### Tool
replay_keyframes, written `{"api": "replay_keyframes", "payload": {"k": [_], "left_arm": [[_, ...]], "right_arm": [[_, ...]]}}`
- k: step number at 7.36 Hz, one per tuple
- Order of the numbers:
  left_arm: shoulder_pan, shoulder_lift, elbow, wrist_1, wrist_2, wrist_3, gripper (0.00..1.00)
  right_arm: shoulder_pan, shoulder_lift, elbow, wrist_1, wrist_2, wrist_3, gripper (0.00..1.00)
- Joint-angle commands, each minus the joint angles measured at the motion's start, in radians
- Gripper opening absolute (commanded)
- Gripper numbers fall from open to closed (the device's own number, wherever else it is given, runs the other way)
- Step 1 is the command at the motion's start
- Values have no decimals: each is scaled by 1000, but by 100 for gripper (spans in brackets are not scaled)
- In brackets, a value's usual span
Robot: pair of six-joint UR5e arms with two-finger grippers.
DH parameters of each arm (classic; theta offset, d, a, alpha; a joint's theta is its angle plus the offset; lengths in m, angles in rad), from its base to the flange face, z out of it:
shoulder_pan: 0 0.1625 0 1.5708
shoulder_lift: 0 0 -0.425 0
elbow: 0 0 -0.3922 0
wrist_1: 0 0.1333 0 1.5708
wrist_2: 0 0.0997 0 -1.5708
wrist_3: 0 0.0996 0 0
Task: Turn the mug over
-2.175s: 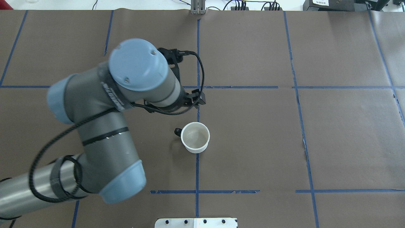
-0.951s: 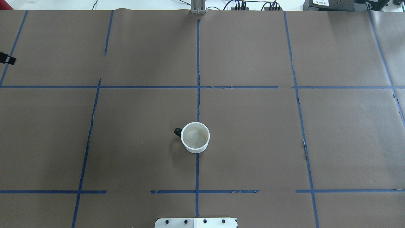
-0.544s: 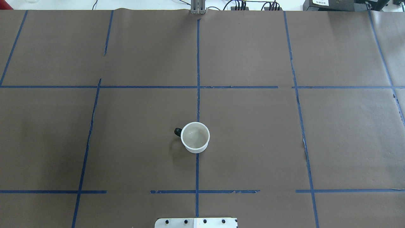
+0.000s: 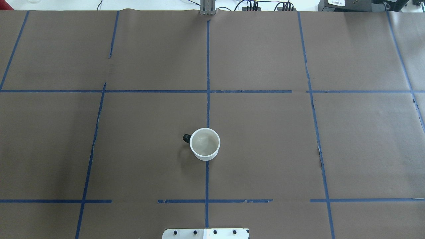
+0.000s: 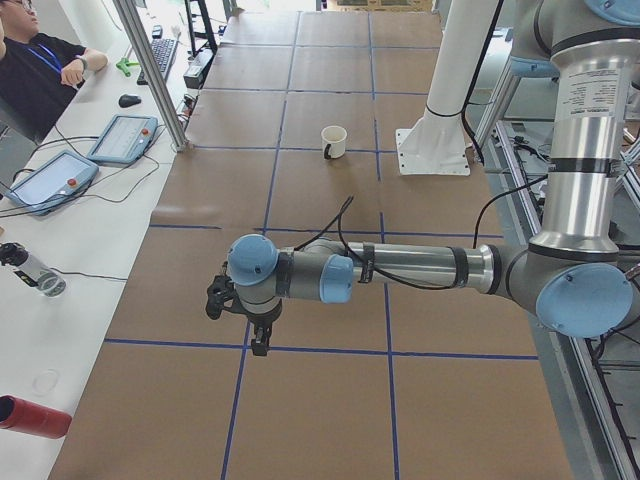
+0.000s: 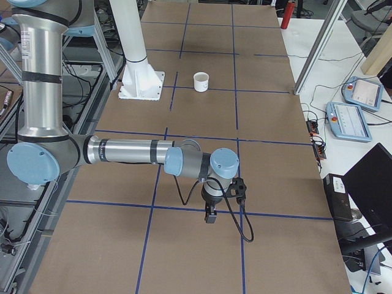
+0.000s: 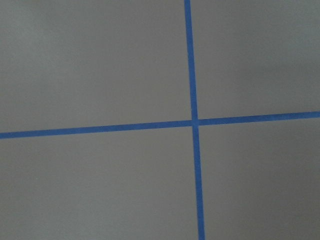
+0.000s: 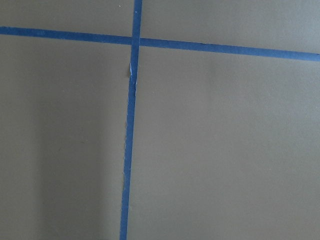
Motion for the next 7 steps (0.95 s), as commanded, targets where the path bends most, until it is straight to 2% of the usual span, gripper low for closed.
{"api": "replay_keyframes", "payload": {"k": [1,5,7], "left_arm": [[-2,5,-6,-8,-33,-2,100],[-2,56,-26,-17,12,1,100],[-2,56,-32,-17,91,-2,100]], "right_arm": [[0,-1,0,0,0,0,100],[0,1,0,0,0,0,100],[0,1,0,0,-2,0,100]]}}
